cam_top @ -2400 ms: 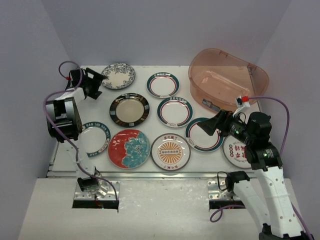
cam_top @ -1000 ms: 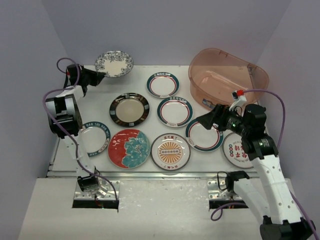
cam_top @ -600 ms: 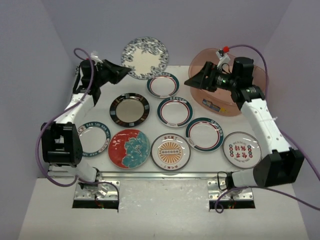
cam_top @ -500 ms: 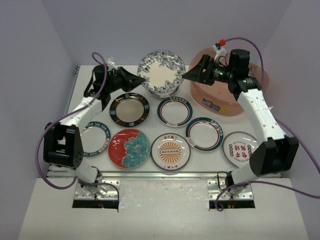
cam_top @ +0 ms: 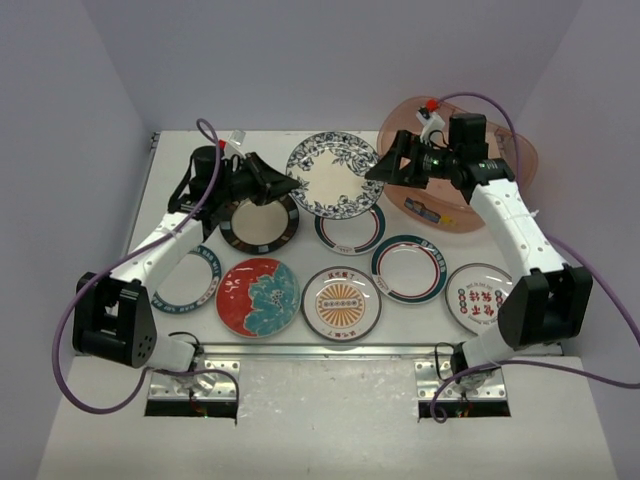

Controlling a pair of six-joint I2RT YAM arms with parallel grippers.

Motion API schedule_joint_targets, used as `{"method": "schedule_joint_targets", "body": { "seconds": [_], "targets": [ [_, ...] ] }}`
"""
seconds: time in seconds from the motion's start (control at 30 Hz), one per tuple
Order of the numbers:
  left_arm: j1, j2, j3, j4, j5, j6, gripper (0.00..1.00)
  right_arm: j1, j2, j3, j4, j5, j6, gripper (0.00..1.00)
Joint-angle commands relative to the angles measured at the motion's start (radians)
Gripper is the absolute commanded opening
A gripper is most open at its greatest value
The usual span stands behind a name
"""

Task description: Place the plates into the plastic bin on the countertop

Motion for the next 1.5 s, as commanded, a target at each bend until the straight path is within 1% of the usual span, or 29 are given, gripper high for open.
{"method": "schedule_joint_targets", "body": {
  "seconds": [0.0,0.07,0.1,0.13,0.17,0.23,0.3,0.33,0.43,0.47,0.57,0.6,0.63,0.67,0.7,0.73,0.77,0.83,0.93,1.03,1.13,1.23,1.27,1.33,1.4,1.47],
  "targets": [
    [-0.003,-0.079,0.003,0.210,0.075,-0.037,0.00,-0.007,-0.028,0.005,-0.042,0.086,-0.071,0.94],
    [-0.004,-0.080,-0.002,0.222,0.082,-0.039,0.00,-0.007,-0.016,0.001,-0.047,0.089,-0.072,0.94],
    [-0.004,-0.080,-0.004,0.229,0.090,-0.042,0.00,-0.007,-0.004,-0.001,-0.042,0.080,-0.068,0.92],
    [-0.005,-0.080,-0.005,0.242,0.097,-0.045,0.00,-0.007,0.004,-0.004,-0.035,0.055,-0.066,0.88],
    [-0.007,-0.076,-0.007,0.263,0.109,-0.059,0.00,-0.007,0.016,-0.004,-0.025,0.014,-0.054,0.82],
    [-0.012,-0.069,-0.012,0.322,0.139,-0.081,0.00,-0.007,0.047,-0.004,0.021,-0.118,-0.014,0.59],
    [-0.018,-0.062,-0.016,0.377,0.162,-0.104,0.00,-0.006,0.069,0.003,0.064,-0.211,0.031,0.46],
    [-0.020,-0.060,-0.017,0.404,0.167,-0.107,0.00,-0.007,0.072,0.002,0.078,-0.225,0.044,0.42],
    [-0.019,-0.058,-0.016,0.420,0.173,-0.107,0.00,-0.007,0.080,0.018,0.101,-0.234,0.080,0.06],
    [-0.020,-0.057,-0.016,0.423,0.173,-0.107,0.00,-0.008,0.083,0.023,0.104,-0.236,0.089,0.01],
    [-0.020,-0.054,-0.012,0.441,0.162,-0.111,0.00,-0.013,0.081,0.024,0.122,-0.235,0.125,0.00],
    [-0.020,-0.055,-0.003,0.407,0.141,-0.089,0.13,-0.019,0.072,0.017,0.127,-0.205,0.141,0.00],
    [-0.020,-0.060,0.010,0.354,0.117,-0.050,0.38,-0.025,0.062,0.006,0.130,-0.169,0.158,0.00],
    [-0.020,-0.067,0.035,0.258,0.066,-0.012,0.70,-0.042,0.047,-0.004,0.137,-0.141,0.185,0.00],
    [-0.020,-0.078,0.074,0.108,-0.007,0.036,1.00,-0.076,0.028,-0.020,0.152,-0.121,0.222,0.00],
    [-0.020,-0.090,0.113,-0.047,-0.065,0.113,1.00,-0.125,0.014,-0.052,0.169,-0.093,0.252,0.00],
    [-0.020,-0.109,0.125,-0.125,-0.140,0.149,1.00,-0.161,-0.007,-0.075,0.186,-0.076,0.291,0.00],
    [-0.019,-0.176,0.126,-0.254,-0.367,0.206,1.00,-0.268,-0.072,-0.127,0.227,-0.016,0.374,0.00],
    [-0.019,-0.305,0.100,-0.329,-0.500,0.267,1.00,-0.397,-0.117,-0.181,0.257,0.079,0.496,0.00],
    [-0.019,-0.374,0.087,-0.383,-0.532,0.338,1.00,-0.438,-0.124,-0.190,0.284,0.172,0.582,0.00],
    [-0.019,-0.413,0.068,-0.435,-0.534,0.385,1.00,-0.443,-0.124,-0.210,0.317,0.299,0.646,0.00],
    [-0.019,-0.449,0.034,-0.460,-0.517,0.425,1.00,-0.437,-0.124,-0.277,0.411,0.440,0.789,0.00],
    [-0.019,-0.452,0.023,-0.462,-0.508,0.429,1.00,-0.429,-0.123,-0.294,0.441,0.458,0.803,0.00],
    [-0.019,-0.459,-0.008,-0.467,-0.478,0.446,1.00,-0.398,-0.098,-0.277,0.442,0.570,0.826,0.00],
    [-0.019,-0.465,-0.024,-0.468,-0.442,0.462,1.00,-0.372,-0.071,-0.220,0.430,0.682,0.805,0.00],
    [-0.019,-0.481,-0.050,-0.468,-0.406,0.479,1.00,-0.336,-0.015,-0.180,0.427,0.729,0.783,0.00]
  ]
}}
